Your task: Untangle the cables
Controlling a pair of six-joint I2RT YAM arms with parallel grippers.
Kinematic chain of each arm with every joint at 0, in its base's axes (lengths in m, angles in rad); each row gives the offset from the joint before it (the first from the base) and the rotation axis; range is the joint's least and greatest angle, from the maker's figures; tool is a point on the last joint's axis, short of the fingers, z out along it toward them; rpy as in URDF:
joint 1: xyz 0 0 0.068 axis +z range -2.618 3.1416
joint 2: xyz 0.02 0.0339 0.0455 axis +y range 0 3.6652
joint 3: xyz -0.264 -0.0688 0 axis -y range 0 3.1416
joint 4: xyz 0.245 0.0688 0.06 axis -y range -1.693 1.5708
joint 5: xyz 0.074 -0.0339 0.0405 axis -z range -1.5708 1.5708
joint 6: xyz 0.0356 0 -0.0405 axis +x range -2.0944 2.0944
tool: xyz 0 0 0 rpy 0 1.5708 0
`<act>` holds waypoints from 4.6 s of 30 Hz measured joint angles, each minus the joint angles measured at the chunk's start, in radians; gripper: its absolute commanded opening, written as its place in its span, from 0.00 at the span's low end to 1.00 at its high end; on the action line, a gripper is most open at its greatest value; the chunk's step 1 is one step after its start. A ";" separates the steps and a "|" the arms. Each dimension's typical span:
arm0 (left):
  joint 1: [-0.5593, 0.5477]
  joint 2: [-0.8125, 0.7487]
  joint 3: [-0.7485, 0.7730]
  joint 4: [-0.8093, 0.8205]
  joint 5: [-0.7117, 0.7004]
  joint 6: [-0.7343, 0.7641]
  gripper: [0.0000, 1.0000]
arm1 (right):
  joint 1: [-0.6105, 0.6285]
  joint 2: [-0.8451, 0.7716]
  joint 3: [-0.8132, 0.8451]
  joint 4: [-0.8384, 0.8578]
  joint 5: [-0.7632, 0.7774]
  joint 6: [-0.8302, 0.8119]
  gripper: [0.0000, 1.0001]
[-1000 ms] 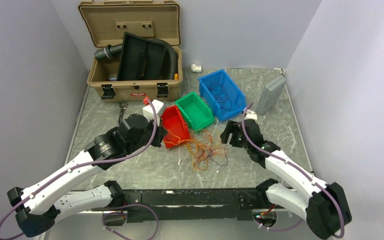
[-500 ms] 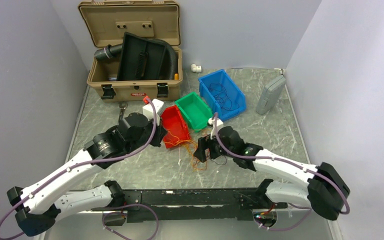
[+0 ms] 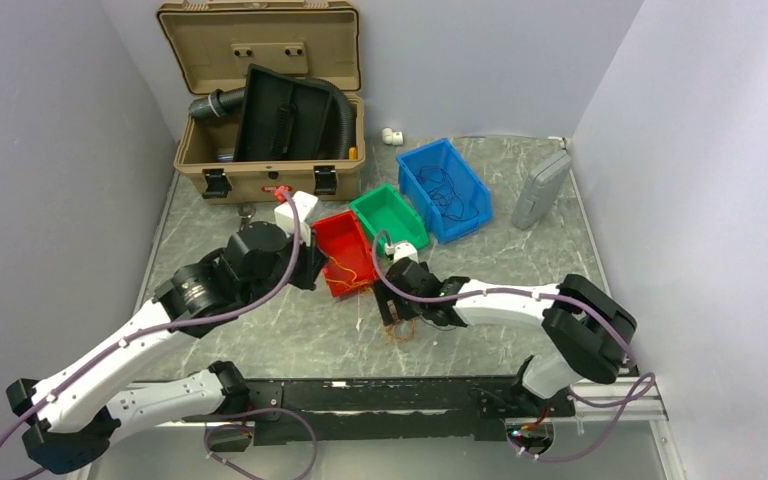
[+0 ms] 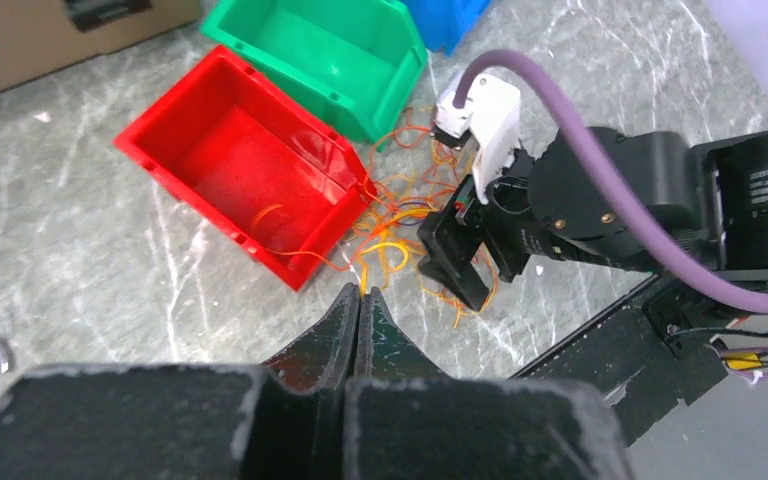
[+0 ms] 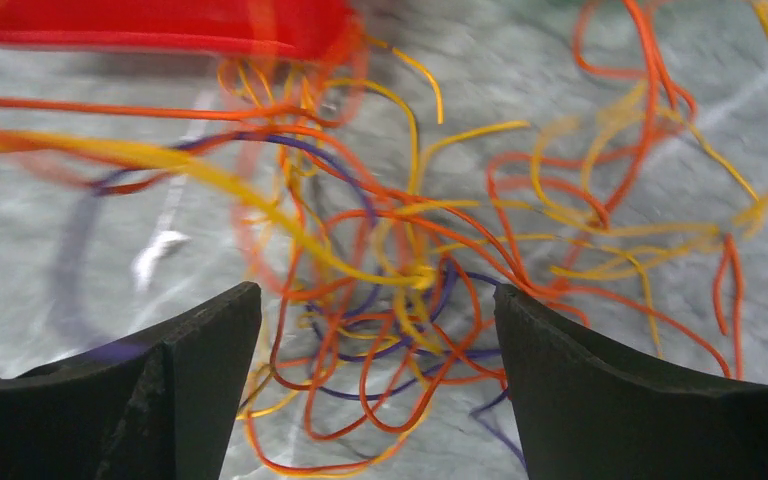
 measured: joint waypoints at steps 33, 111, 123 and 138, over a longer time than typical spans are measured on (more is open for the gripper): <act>0.007 -0.299 0.268 -0.074 -0.156 0.003 0.00 | -0.422 -0.580 -0.161 -0.201 0.030 0.062 0.86; 0.009 -0.323 0.187 -0.098 -0.409 0.023 0.00 | -0.417 -0.632 -0.143 -0.161 -0.085 -0.014 1.00; 0.009 -0.090 0.468 0.063 -0.127 0.148 0.00 | -0.416 -0.660 -0.148 -0.131 -0.090 -0.021 1.00; 0.011 0.314 0.825 0.137 -0.109 0.313 0.00 | -0.416 -0.731 -0.150 -0.140 -0.044 -0.049 1.00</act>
